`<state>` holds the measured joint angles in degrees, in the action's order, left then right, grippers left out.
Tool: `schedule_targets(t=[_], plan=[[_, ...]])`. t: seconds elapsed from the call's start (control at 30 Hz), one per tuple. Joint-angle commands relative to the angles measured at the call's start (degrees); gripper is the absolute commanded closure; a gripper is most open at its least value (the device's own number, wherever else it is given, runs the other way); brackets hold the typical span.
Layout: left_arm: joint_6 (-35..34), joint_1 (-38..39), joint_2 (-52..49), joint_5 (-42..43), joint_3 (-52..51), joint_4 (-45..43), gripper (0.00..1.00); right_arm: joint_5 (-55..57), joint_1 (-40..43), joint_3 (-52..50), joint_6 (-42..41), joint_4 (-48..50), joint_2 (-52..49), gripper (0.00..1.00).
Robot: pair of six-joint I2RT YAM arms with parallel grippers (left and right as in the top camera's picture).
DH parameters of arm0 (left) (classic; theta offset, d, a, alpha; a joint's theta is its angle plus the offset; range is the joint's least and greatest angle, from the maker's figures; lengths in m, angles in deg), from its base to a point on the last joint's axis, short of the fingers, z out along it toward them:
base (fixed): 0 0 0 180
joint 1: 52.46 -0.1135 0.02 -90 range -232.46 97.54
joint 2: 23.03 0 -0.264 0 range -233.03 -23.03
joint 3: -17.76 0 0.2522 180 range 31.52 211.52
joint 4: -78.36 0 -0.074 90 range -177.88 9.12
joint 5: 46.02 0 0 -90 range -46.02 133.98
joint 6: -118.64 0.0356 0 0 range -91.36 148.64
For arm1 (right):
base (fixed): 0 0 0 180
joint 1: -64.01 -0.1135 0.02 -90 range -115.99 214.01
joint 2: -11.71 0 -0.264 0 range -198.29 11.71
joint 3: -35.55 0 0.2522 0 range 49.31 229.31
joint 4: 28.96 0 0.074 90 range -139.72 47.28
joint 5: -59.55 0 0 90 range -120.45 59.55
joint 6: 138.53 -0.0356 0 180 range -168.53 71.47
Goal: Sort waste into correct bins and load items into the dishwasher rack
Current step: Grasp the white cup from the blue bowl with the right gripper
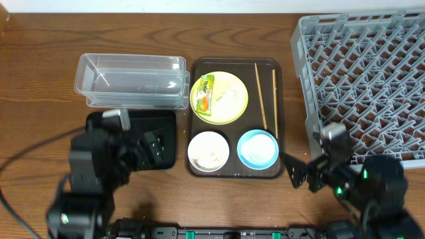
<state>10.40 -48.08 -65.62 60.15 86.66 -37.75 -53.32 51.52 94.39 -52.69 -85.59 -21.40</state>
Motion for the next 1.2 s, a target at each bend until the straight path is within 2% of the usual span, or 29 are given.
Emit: schedule_targets(t=[0.0,0.2,0.27,0.33,0.43,0.5,0.57,0.7,0.93,1.0,1.1,1.17], plan=[[1.7,0.5,-7.3,1.8,9.4,5.4,0.06,1.2,0.6,9.1,0.6,-4.1,-9.1,0.01],[1.6,0.7,-14.3,20.6,12.0,6.1,0.06,-4.2,0.6,16.0,-1.6,-9.4,-19.4,0.01],[1.6,1.8,-16.0,21.8,12.0,6.0,0.06,-3.4,0.6,16.2,-3.0,-9.4,-20.8,0.01],[1.7,3.9,-17.9,21.7,12.0,5.9,0.06,1.2,0.6,16.2,-8.5,-9.7,-21.6,0.01],[1.7,10.2,-21.0,17.5,12.0,5.7,0.07,9.4,0.6,16.2,-15.9,-11.3,-21.8,0.01],[1.0,15.9,-23.5,9.6,12.0,5.5,0.08,11.9,0.6,16.2,-18.5,-12.1,-21.7,0.01],[-0.5,21.6,-26.3,2.5,12.0,4.2,0.12,12.3,0.6,16.2,-19.6,-12.3,-21.5,0.01],[-0.5,31.6,-33.0,-4.8,12.0,-1.5,0.22,12.3,0.6,16.3,-22.0,-14.0,-21.4,0.01],[-3.3,41.4,-46.2,-5.4,12.0,-12.9,0.38,12.3,0.6,16.3,-23.3,-16.3,-21.4,0.01],[-3.5,42.6,-49.4,-6.9,12.0,-14.0,0.44,12.3,0.6,16.3,-23.3,-16.6,-21.4,0.01],[-5.5,43.1,-53.5,-7.1,12.0,-15.6,0.46,12.1,0.6,16.3,-23.2,-17.4,-21.4,0.01],[-6.3,43.1,-54.9,-5.9,12.0,-16.8,0.52,12.1,0.6,16.2,-23.2,-17.8,-21.4,0.01]])
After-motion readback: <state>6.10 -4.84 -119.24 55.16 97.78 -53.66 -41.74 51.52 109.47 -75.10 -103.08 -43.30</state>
